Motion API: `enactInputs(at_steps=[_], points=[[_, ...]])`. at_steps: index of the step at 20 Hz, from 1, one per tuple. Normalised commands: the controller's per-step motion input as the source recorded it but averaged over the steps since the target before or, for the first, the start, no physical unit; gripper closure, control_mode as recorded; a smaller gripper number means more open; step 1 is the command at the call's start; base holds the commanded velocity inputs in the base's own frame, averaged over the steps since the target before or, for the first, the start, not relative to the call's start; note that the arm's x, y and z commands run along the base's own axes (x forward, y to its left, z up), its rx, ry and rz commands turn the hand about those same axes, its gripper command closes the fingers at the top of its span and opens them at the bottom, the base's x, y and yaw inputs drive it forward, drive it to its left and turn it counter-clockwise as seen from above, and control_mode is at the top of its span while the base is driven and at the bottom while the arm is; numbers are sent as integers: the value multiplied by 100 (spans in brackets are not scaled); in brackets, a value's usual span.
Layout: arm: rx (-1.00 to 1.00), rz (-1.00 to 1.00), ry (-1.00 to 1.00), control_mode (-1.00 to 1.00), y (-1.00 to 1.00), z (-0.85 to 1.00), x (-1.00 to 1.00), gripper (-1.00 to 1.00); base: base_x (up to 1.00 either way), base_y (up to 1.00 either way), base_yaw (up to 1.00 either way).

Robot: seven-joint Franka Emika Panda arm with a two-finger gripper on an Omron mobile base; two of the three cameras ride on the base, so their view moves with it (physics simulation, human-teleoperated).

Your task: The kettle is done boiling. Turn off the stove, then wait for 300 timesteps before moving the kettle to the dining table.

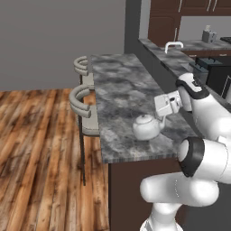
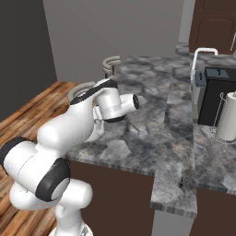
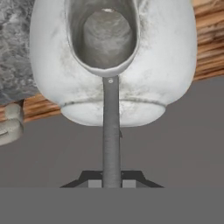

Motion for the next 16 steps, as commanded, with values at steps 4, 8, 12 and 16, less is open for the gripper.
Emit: enactInputs(at_steps=[4, 8, 12, 16], points=[[0, 3, -1, -100, 1, -34, 46, 100, 0, 0, 0], [0, 1, -2, -100, 0, -29, 51, 100, 0, 0, 0], [0, 0, -3, -100, 0, -35, 45, 100, 0, 0, 0], [-3, 0, -4, -100, -12, -34, 29, 100, 0, 0, 0]])
